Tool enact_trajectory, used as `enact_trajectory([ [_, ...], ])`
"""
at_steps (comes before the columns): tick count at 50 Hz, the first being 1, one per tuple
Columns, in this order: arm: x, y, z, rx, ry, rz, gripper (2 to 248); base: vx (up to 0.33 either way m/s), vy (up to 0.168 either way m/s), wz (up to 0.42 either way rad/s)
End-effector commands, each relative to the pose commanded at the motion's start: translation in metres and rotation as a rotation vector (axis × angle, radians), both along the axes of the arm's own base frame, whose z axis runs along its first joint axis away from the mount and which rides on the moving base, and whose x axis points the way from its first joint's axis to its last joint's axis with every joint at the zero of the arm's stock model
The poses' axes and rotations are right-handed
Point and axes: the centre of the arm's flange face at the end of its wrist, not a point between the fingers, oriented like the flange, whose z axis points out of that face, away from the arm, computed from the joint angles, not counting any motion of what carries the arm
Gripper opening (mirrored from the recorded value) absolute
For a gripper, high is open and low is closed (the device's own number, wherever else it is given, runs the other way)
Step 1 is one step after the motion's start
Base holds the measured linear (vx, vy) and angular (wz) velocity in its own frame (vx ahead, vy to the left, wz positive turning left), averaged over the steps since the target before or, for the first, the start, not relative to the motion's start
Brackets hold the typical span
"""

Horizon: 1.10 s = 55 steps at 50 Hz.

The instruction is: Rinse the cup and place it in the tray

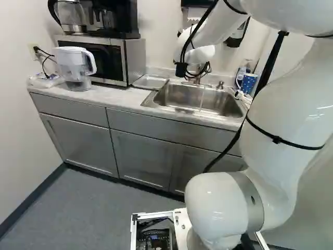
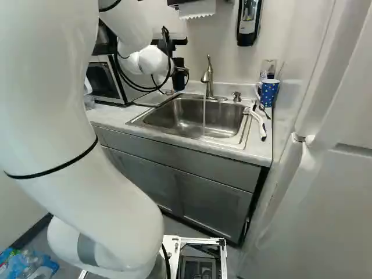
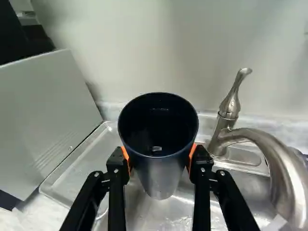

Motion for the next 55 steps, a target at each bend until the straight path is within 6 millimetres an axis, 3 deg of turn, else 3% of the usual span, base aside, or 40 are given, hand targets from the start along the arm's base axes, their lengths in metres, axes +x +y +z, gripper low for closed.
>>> enact_trajectory([
  [55,0.0,0.0,0.0,0.553,-0.024,-0.163,125,0.0,0.0,0.0],
])
